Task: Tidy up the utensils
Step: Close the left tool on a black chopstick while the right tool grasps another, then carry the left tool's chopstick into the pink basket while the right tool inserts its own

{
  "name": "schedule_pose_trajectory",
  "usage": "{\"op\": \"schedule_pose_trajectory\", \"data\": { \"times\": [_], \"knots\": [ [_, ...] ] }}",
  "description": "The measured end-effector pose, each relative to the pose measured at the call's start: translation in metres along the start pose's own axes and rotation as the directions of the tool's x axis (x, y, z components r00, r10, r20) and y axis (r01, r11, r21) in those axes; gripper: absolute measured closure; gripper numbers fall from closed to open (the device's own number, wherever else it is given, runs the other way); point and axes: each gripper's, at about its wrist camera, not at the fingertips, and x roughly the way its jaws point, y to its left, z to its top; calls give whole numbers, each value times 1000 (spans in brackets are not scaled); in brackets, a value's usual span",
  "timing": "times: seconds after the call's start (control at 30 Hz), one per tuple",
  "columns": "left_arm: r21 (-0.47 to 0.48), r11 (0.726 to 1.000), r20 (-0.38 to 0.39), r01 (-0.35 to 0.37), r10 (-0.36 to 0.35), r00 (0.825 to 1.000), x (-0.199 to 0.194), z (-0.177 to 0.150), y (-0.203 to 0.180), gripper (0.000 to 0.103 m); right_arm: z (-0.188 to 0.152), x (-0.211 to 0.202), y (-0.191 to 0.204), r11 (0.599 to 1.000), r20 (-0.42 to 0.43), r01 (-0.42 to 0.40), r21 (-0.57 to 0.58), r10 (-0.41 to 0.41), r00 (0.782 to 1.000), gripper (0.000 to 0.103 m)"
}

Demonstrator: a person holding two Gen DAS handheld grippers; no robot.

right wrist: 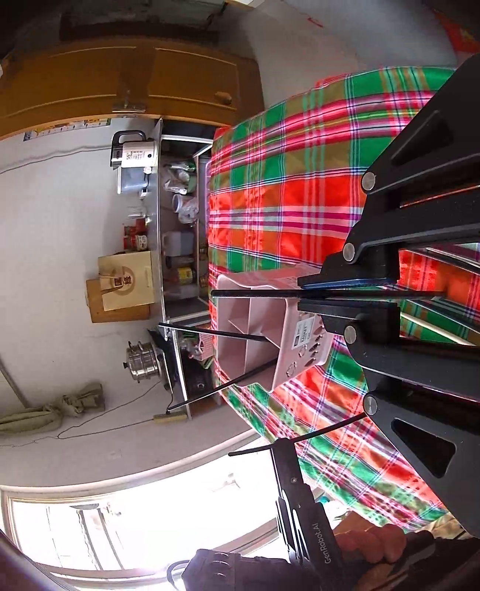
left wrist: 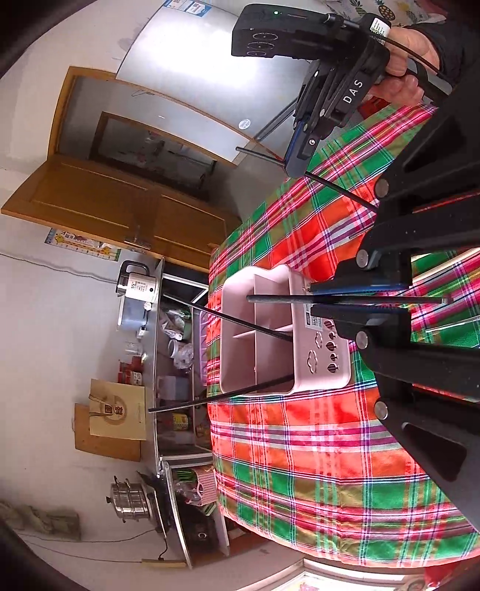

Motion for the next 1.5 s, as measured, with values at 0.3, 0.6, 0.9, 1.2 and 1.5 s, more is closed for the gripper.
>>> {"op": "schedule_pose_trajectory", "data": {
  "times": [0.3, 0.6, 0.9, 1.2, 1.5],
  "knots": [
    [13, 1000, 7, 2, -2, 1000, -13, -11, -3, 99, -7, -12, 3, 1000, 11, -2, -12, 2, 1000, 98],
    [23, 1000, 6, 9, -9, 1000, -22, -9, -7, 99, -5, -25, 5, 1000, 27, -14, -19, 14, 1000, 98],
    [3, 1000, 29, 8, -9, 1000, -36, 9, 4, 99, 10, -38, 11, 999, 83, -40, -26, 42, 996, 98],
    [-36, 999, 80, -4, 7, 997, -47, 53, 22, 99, 40, -27, 22, 996, 128, -90, -22, 92, 987, 98],
    [-60, 998, 170, -10, 20, 985, -60, 110, 37, 99, 87, -16, 29, 992, 203, -130, -9, 129, 971, 98]
  ]
}}
